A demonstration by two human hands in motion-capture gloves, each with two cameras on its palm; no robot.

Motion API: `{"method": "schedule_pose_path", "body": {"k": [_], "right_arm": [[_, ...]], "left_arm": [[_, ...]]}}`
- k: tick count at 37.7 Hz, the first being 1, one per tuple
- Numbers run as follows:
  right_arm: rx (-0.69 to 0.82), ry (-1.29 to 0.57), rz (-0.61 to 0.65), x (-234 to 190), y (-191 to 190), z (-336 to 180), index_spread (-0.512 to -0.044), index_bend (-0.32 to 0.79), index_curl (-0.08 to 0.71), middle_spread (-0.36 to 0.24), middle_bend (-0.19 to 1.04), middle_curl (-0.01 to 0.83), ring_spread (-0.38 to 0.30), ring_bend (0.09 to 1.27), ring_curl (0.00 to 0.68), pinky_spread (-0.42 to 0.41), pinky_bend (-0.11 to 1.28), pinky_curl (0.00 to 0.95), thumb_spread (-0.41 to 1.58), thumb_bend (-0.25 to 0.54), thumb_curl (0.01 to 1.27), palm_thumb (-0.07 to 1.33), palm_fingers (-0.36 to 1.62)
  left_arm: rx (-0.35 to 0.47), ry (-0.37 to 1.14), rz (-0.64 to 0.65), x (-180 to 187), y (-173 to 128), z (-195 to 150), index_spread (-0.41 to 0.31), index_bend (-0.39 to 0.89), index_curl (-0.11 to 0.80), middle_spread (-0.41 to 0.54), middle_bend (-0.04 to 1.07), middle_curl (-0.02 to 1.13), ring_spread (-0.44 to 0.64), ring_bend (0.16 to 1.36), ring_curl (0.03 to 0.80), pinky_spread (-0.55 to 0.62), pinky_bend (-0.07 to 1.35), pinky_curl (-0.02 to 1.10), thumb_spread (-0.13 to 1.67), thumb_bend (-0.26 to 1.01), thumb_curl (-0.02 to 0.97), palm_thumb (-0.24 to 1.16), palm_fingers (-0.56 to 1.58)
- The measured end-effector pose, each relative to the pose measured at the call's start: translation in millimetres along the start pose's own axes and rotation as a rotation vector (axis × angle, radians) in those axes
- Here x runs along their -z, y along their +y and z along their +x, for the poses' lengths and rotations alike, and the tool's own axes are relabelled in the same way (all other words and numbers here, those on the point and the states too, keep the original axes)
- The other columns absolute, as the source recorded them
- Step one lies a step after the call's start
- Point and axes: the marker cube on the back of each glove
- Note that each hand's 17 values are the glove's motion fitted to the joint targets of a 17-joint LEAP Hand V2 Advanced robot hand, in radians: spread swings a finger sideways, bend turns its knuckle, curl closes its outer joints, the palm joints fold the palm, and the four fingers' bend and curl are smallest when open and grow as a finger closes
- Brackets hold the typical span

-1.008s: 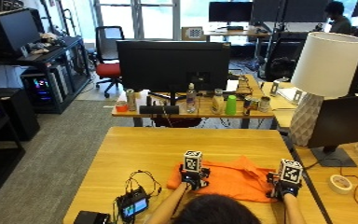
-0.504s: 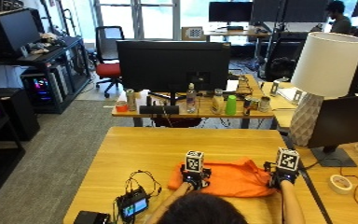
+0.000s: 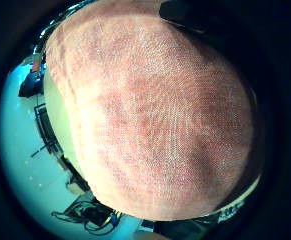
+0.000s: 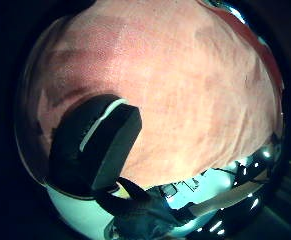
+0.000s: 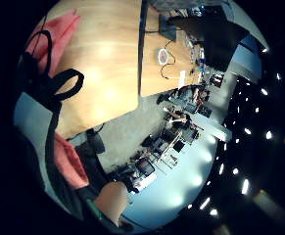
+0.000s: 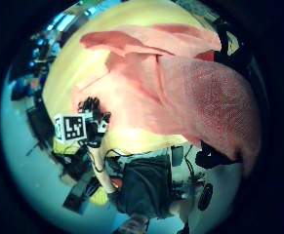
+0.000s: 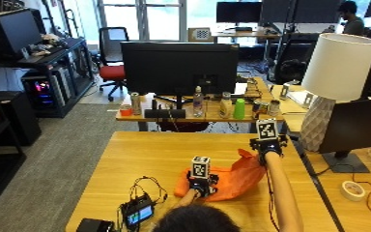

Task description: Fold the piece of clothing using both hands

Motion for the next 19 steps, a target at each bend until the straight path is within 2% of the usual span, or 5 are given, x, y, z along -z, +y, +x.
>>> {"method": "schedule_pose_path", "body": {"k": [3, 6, 11, 15, 19], "right_arm": [[-0.006, 0.016, 0.112, 11.6, -3.3, -10.4, -0.281, 0.12, 0.300, -0.163, 0.30, 0.481, -0.258, 0.61, 0.470, -0.294, 0.75, 0.433, 0.93, 0.015, 0.37, 1.10, 1.21], [0.047, 0.030, 0.084, 16.4, -0.6, -23.8, -0.280, 0.12, 0.301, -0.163, 0.31, 0.488, -0.259, 0.61, 0.472, -0.295, 0.75, 0.435, 0.92, 0.002, 0.38, 1.10, 1.21], [0.009, 0.042, 0.112, 24.7, 1.2, -39.7, -0.276, 0.12, 0.303, -0.163, 0.30, 0.494, -0.259, 0.61, 0.474, -0.296, 0.76, 0.439, 0.91, -0.012, 0.39, 1.11, 1.21], [-0.034, 0.051, 0.110, 26.1, 1.9, -47.4, -0.274, 0.12, 0.304, -0.162, 0.30, 0.499, -0.259, 0.62, 0.476, -0.296, 0.77, 0.442, 0.90, -0.022, 0.40, 1.10, 1.21], [0.058, 0.057, 0.128, 28.6, -1.2, -55.9, -0.272, 0.12, 0.304, -0.162, 0.30, 0.503, -0.259, 0.62, 0.478, -0.298, 0.78, 0.444, 0.89, -0.022, 0.41, 1.09, 1.21]], "left_arm": [[0.008, 0.006, 0.018, 1.2, -1.5, -0.6, -0.108, 0.18, 0.379, 0.140, 0.15, 0.24, 0.35, 0.56, 0.282, 0.45, 0.55, 0.33, 1.13, -0.02, 0.218, 0.10, 0.11], [0.023, 0.009, 0.051, 2.9, -3.6, -1.1, -0.108, 0.18, 0.380, 0.140, 0.15, 0.24, 0.35, 0.55, 0.282, 0.45, 0.55, 0.33, 1.13, -0.02, 0.220, 0.10, 0.11], [0.033, 0.016, 0.049, 2.3, -3.7, -1.7, -0.107, 0.19, 0.386, 0.140, 0.15, 0.24, 0.36, 0.55, 0.279, 0.45, 0.54, 0.33, 1.13, -0.02, 0.224, 0.12, 0.13], [-0.004, 0.037, 0.050, 3.4, -3.7, -2.8, -0.107, 0.19, 0.391, 0.140, 0.15, 0.23, 0.35, 0.55, 0.280, 0.45, 0.53, 0.33, 1.13, -0.02, 0.226, 0.12, 0.13], [-0.043, 0.122, 0.045, 9.0, -2.4, -5.2, -0.107, 0.19, 0.393, 0.139, 0.15, 0.23, 0.35, 0.54, 0.279, 0.45, 0.52, 0.32, 1.13, -0.02, 0.227, 0.12, 0.14]]}}
